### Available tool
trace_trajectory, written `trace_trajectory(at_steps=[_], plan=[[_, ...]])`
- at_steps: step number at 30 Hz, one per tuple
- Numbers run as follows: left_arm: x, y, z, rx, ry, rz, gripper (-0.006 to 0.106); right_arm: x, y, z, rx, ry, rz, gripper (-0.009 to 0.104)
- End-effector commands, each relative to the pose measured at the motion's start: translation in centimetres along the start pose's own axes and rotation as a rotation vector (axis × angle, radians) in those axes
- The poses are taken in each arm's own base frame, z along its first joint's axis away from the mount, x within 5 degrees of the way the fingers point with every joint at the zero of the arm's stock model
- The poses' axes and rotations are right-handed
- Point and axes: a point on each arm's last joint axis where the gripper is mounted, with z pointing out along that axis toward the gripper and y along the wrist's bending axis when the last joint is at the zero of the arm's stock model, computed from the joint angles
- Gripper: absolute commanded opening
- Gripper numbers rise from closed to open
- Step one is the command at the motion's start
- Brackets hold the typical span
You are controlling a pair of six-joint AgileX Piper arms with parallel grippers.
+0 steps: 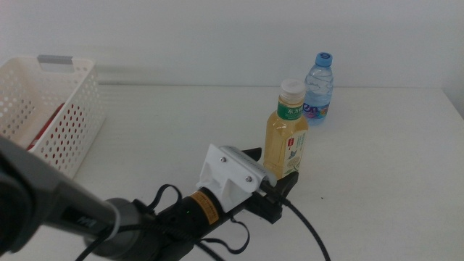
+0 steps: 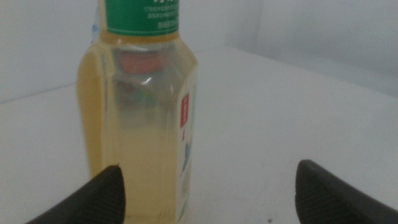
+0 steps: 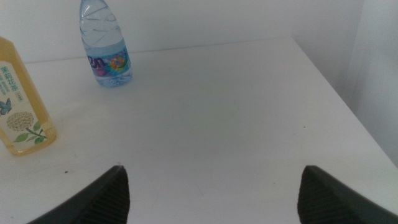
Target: Use arms to grab the bottles and put them into the dustbin to the left of the table.
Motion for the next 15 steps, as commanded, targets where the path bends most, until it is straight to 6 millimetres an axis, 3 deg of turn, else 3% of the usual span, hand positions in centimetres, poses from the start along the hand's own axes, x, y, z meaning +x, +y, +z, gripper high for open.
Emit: trace_trajectory(at_steps=[1, 6, 15], plan=[[-0.1, 0.2, 1.0, 0.017, -0.03, -0.013, 0.094, 0.0, 0.0, 0.0, 0.007, -0.01, -0.002, 0.088], [-0.2, 1.4, 1.6, 0.114, -0.019, -0.025, 0.094, 0.0, 0.0, 0.0, 0.007, -0.01, -0.002, 0.088], [-0.5, 3.4, 2.1, 0.062, -0.035, -0.033, 0.094, 0.0, 0.0, 0.0, 0.007, -0.01, -0.002, 0.088]])
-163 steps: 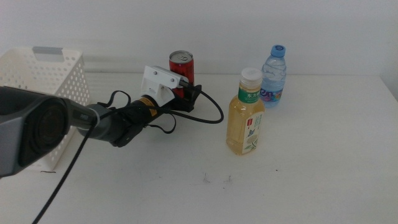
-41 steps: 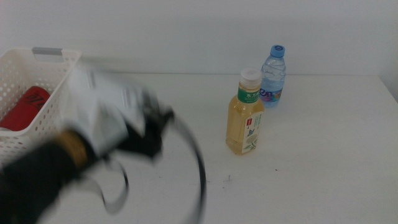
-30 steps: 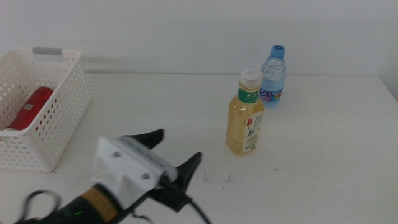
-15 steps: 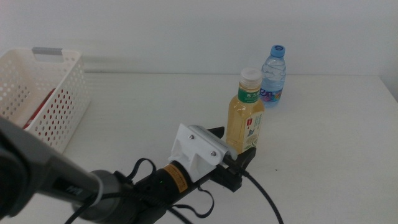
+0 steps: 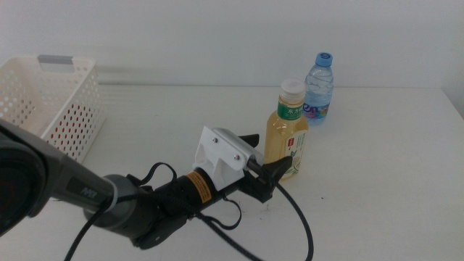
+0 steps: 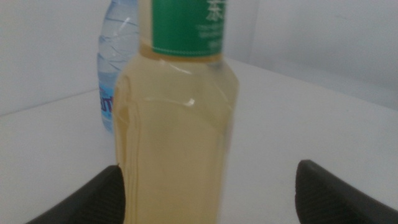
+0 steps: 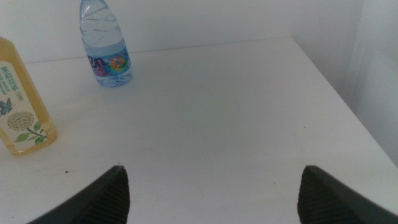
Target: Use arms to grab the bottles and put them into the dustbin to the left of the table.
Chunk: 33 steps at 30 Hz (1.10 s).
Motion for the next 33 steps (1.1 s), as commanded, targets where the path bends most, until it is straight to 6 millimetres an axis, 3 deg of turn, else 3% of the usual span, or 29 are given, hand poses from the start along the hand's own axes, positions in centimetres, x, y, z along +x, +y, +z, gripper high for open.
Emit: trace_trajectory(at_steps=[1, 11, 33], plan=[[0.0, 0.4, 0.7, 0.005, -0.006, -0.015, 0.094, 0.0, 0.0, 0.0, 0.007, -0.01, -0.002, 0.088], [1.7, 1.7, 4.0, 0.027, -0.009, -0.033, 0.094, 0.0, 0.0, 0.0, 0.007, -0.01, -0.002, 0.088], [2.6, 3.3, 8.1, 0.058, 0.005, -0.043, 0.094, 0.0, 0.0, 0.0, 0.007, -0.01, -0.002, 0.088]])
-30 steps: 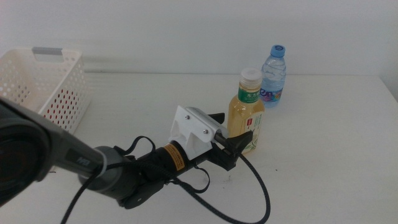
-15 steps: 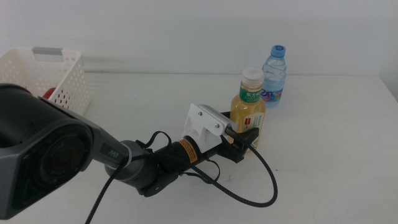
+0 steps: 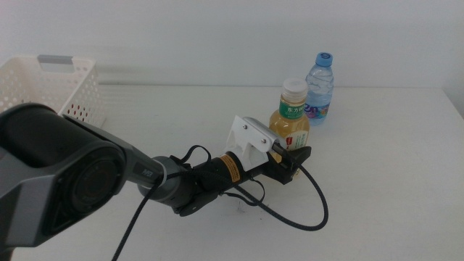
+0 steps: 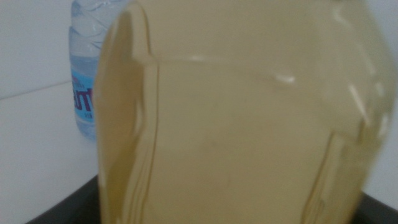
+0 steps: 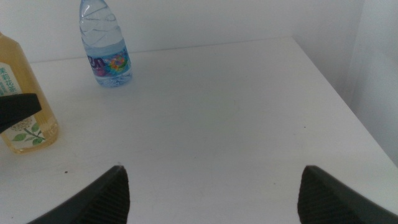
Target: Use arms to grab the bottles and put them into the dustbin to the left of the table.
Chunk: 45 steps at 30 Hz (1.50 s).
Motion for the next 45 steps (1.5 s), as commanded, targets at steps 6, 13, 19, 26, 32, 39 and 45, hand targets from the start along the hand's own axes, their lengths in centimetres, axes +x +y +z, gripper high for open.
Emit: trace_trajectory(at_steps=[6, 13, 19, 26, 32, 39, 45], plan=[[-0.1, 0.2, 1.0, 0.03, 0.022, 0.027, 0.084, 0.0, 0.0, 0.0, 0.007, -0.01, -0.002, 0.088], [-3.1, -0.4, -0.7, 0.011, 0.052, 0.051, 0.047, 0.0, 0.0, 0.0, 0.007, -0.01, -0.002, 0.088], [-6.7, -1.9, -5.6, -0.111, 0.081, 0.007, 0.035, 0.0, 0.0, 0.0, 0.007, -0.01, -0.002, 0.088], [-9.9, -3.4, -12.2, -0.329, 0.211, -0.12, 0.035, 0.0, 0.0, 0.0, 0.007, -0.01, -0.002, 0.088], [-12.8, -4.1, -16.9, -0.543, 0.422, -0.291, 0.035, 0.0, 0.0, 0.0, 0.007, -0.01, -0.002, 0.088], [-21.0, -1.1, -19.7, -0.695, 0.585, -0.218, 0.035, 0.0, 0.0, 0.0, 0.007, -0.01, -0.002, 0.088], [-25.7, 7.7, -24.7, -0.77, 0.768, -0.313, 0.035, 0.0, 0.0, 0.0, 0.007, -0.01, -0.002, 0.088]])
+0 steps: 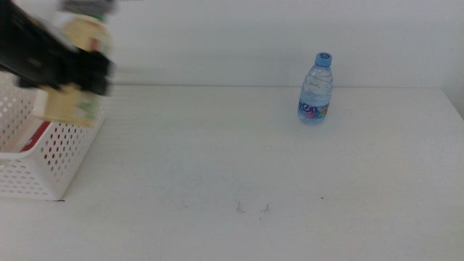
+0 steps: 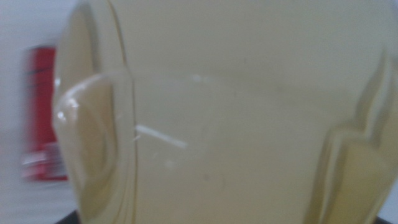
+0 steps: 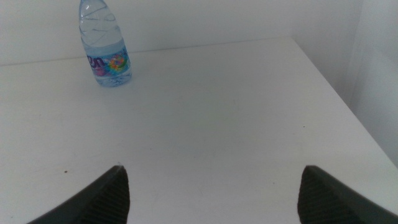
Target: Use arms to grab the bottles and put them into the dustbin to the left of the table.
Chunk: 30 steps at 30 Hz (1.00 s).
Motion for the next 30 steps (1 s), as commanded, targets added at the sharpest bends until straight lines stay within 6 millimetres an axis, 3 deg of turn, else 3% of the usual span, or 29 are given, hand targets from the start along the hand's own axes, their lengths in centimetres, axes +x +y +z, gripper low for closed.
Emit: trace_trajectory(at_steps=[1, 6, 11, 16, 24, 27, 30], plan=[[-2.1, 4.2, -1.0, -0.02, 0.025, -0.003, 0.035, 0.0, 0.0, 0.0, 0.007, -0.01, -0.002, 0.088], [-4.0, 11.8, -0.3, -0.088, 0.123, -0.067, 0.035, 0.0, 0.0, 0.0, 0.007, -0.01, -0.002, 0.088], [-4.5, 16.2, 2.4, -0.159, 0.181, -0.086, 0.035, 0.0, 0.0, 0.0, 0.007, -0.01, -0.002, 0.088], [-3.6, 17.6, 6.0, -0.167, 0.284, -0.019, 0.035, 0.0, 0.0, 0.0, 0.007, -0.01, -0.002, 0.088], [-2.6, 18.4, 9.7, -0.135, 0.365, -0.02, 0.037, 0.0, 0.0, 0.0, 0.007, -0.01, -0.002, 0.088], [-2.3, 18.5, 10.6, -0.126, 0.383, -0.028, 0.05, 0.0, 0.0, 0.0, 0.007, -0.01, -0.002, 0.088], [-2.2, 18.5, 10.9, -0.124, 0.39, -0.035, 0.075, 0.0, 0.0, 0.0, 0.007, -0.01, -0.002, 0.088]])
